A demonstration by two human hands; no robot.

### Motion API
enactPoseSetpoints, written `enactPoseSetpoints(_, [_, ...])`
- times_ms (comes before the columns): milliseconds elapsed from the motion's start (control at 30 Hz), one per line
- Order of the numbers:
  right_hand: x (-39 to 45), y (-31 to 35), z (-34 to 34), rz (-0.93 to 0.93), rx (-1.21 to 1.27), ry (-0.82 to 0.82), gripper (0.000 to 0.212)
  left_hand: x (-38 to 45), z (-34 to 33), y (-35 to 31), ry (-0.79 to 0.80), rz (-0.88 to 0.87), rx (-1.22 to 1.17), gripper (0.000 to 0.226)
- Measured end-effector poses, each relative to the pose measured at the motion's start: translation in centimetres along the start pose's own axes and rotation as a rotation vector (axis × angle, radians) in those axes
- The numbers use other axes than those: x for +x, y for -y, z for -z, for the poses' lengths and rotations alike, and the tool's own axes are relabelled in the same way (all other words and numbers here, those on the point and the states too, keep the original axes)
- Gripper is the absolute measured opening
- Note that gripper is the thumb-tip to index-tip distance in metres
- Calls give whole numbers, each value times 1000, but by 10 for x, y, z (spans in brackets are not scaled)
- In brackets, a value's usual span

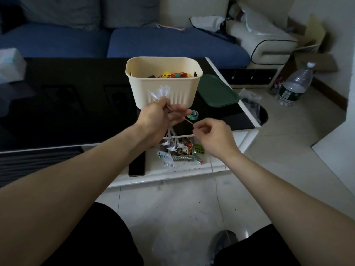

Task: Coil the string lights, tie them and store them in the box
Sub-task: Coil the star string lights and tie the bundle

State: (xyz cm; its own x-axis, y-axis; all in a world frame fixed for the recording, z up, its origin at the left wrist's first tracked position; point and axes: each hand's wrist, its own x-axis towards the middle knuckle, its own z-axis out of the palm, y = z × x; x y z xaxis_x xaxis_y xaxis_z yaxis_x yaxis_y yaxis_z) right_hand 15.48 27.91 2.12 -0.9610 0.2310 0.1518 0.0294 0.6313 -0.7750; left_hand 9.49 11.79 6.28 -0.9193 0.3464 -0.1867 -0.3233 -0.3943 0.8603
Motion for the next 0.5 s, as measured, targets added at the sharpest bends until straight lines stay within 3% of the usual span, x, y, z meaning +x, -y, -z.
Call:
enactPoseSetpoints(133, [13, -7, 2, -120, 3, -130, 63, -3, 0, -3, 25, 48, -181, 28])
enactPoseSetpoints(300, [18, -11, -2, -228, 53, 46, 82, 1, 5, -1, -48, -3, -86, 33])
enactPoseSetpoints(433, [17, -14, 11, -229, 30, 518, 38, 2, 13, -9, -105, -3, -147, 32])
enactPoseSetpoints(500, [15, -22, 20, -269, 106, 651, 23, 2, 17, -13, -139, -10, -173, 32])
